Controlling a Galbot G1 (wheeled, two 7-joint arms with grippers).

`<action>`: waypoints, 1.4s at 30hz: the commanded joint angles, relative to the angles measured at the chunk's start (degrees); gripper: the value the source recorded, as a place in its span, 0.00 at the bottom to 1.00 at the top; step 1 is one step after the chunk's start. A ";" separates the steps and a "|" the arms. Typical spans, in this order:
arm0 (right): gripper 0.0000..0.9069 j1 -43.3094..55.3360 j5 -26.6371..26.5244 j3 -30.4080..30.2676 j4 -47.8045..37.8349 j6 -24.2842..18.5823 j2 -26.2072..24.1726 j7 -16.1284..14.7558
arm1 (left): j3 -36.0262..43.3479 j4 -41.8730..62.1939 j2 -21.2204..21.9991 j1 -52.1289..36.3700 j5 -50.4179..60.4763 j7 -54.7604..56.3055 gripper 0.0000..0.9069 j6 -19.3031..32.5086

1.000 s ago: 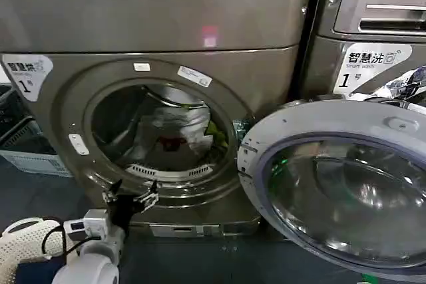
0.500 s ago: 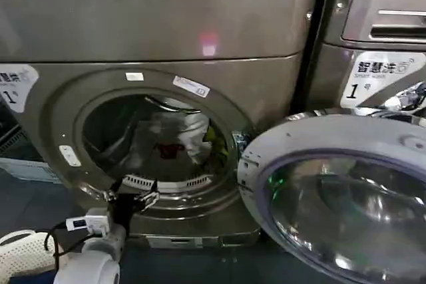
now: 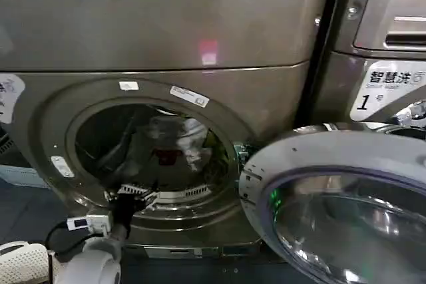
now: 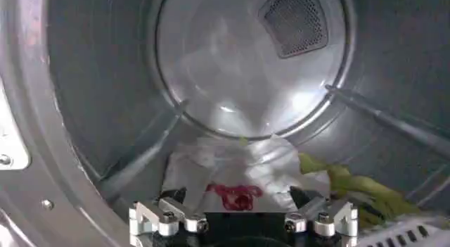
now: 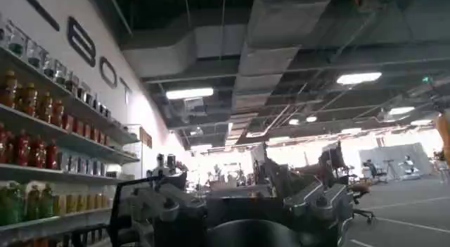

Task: Grasp the clothes from the dryer.

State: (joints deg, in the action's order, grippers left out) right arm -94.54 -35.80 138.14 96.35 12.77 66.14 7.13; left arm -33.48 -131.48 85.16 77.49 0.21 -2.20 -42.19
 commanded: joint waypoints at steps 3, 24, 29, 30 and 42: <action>1.00 0.02 -0.01 -0.11 0.00 -0.09 0.26 -0.06 | 0.00 -0.38 0.02 0.23 -0.03 0.01 1.00 -2.81; 1.00 -0.37 0.08 0.03 -0.36 -1.14 0.69 -0.31 | -0.20 -0.22 0.23 0.53 0.61 0.09 1.00 -2.81; 1.00 -0.31 0.14 -0.26 -0.25 -2.53 0.88 -0.21 | -0.28 0.79 0.33 0.16 1.67 0.41 1.00 -2.81; 1.00 -0.30 0.14 -0.28 -0.16 -2.53 0.88 -0.25 | -0.24 1.46 0.29 -0.07 2.49 0.23 1.00 -1.98; 1.00 0.10 0.05 -1.44 0.25 -3.50 0.88 -0.32 | 1.12 18.86 0.25 -17.82 2.65 -0.94 1.00 7.23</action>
State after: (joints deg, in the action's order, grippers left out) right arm -94.46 -35.69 136.87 96.55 9.82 67.02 6.83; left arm -32.95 -125.83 85.26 72.48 3.10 -2.35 -42.19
